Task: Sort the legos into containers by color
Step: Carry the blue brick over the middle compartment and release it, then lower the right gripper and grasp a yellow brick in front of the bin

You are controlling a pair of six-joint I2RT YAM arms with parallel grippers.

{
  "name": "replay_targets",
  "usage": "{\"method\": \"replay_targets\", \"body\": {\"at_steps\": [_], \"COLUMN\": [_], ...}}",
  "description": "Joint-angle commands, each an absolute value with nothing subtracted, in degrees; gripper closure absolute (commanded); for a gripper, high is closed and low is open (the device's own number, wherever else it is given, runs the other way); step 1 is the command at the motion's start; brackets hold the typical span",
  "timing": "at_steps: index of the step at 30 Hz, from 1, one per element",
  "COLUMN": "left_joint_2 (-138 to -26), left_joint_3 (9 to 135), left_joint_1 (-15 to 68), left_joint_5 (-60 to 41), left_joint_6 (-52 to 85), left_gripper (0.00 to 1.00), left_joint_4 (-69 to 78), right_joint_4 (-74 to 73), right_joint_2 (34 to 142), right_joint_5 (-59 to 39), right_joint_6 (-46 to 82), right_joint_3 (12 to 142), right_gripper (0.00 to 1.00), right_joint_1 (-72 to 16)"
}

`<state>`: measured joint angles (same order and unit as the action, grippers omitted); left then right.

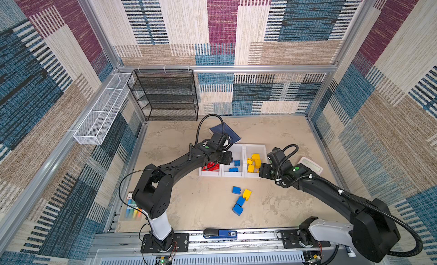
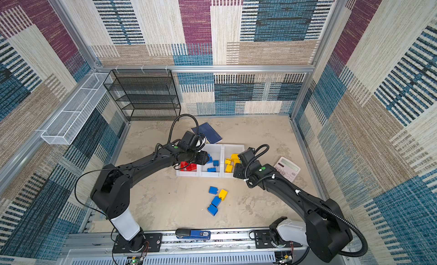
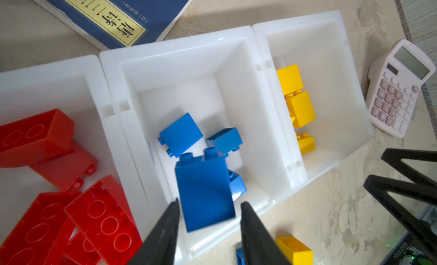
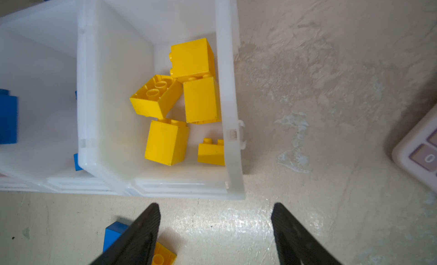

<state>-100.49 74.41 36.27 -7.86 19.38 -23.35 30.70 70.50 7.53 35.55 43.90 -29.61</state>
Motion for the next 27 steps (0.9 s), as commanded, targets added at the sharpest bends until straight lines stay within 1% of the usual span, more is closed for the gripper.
{"method": "replay_targets", "body": {"at_steps": [1,4,9,13,18,23,27], "left_joint_2": [-99.5,-98.5,-96.1,-92.0,-83.1,-73.7,-69.6], "left_joint_3": [74.3,73.9,72.5,67.2,59.0,51.3,47.5], "left_joint_1": [36.4,36.3,36.3,35.1,32.9,31.7,31.1], "left_joint_5": [-7.1,-6.1,-4.5,-2.7,0.9,3.7,4.5], "left_joint_6": [19.6,19.4,19.3,19.7,20.8,21.8,22.4], "left_gripper": [0.45,0.4,0.41,0.41,0.42,0.41,0.41], "left_joint_4": [-23.1,-23.0,-23.1,-22.6,-22.6,-22.8,-23.8], "right_joint_4": [29.5,29.4,29.6,30.6,32.3,34.2,34.4], "right_joint_2": [70.7,71.0,70.9,71.0,71.3,72.6,73.0], "right_joint_5": [7.5,7.4,7.1,5.0,5.4,5.5,6.0], "right_joint_6": [35.5,35.4,35.5,36.2,38.7,44.3,49.0], "right_joint_3": [44.0,44.1,44.0,43.6,43.6,43.1,42.0], "right_gripper": [0.23,0.23,0.23,0.26,0.27,0.27,0.27], "right_joint_1": [-29.6,-29.7,-29.6,-30.2,-35.6,-42.2,-45.0]}}
